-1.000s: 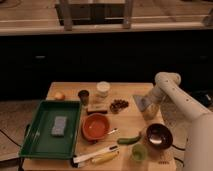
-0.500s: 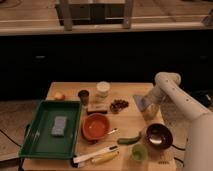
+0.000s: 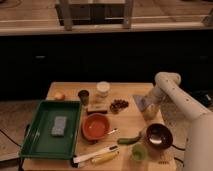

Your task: Wipe red bowl with towel

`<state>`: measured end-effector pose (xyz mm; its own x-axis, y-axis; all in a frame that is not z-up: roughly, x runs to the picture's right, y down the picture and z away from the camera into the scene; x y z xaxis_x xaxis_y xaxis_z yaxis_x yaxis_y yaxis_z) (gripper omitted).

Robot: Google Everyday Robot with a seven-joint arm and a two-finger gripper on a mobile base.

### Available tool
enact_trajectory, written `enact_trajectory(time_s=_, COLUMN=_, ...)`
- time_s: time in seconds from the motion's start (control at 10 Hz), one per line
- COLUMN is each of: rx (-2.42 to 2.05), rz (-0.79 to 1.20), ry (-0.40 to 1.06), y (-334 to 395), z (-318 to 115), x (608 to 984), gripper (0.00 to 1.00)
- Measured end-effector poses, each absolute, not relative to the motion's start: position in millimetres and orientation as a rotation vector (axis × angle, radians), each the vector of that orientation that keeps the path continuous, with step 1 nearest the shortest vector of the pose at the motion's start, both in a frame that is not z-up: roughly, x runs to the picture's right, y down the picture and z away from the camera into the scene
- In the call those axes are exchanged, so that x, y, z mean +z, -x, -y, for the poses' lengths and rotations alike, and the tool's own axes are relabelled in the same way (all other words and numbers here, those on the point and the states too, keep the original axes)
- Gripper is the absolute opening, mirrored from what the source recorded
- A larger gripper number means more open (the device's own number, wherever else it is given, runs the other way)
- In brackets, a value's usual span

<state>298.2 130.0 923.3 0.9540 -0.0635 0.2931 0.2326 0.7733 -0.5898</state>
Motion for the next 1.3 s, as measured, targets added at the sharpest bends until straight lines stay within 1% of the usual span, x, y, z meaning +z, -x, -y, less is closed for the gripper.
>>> enact_trajectory(time_s=0.2, rx=-0.162, rz=0.266, ry=0.672, y=-298, z=-130, x=923, gripper=0.75)
enact_trajectory(time_s=0.5, rx=-0.161, rz=0.267, ry=0.673, y=-298, z=-131, x=921, gripper=0.68)
enact_trajectory(time_s=0.7, rx=-0.161, rz=0.268, ry=0.673, y=-298, z=-130, x=921, gripper=0.54)
enact_trajectory(time_s=0.9, rx=-0.16, rz=0.267, ry=0.673, y=-299, z=-132, x=919, gripper=0.37)
enact_trajectory(time_s=1.0, rx=-0.16, rz=0.266, ry=0.67, y=-300, z=-131, x=918, gripper=0.24)
enact_trajectory(time_s=1.1, rx=-0.161, rz=0.266, ry=0.664, y=-300, z=-130, x=917, gripper=0.15)
enact_trajectory(time_s=1.2, rx=-0.161, rz=0.267, ry=0.66, y=-300, z=-129, x=915, gripper=0.08)
enact_trajectory(time_s=1.3, rx=-0.161, rz=0.266, ry=0.656, y=-301, z=-129, x=912, gripper=0.04)
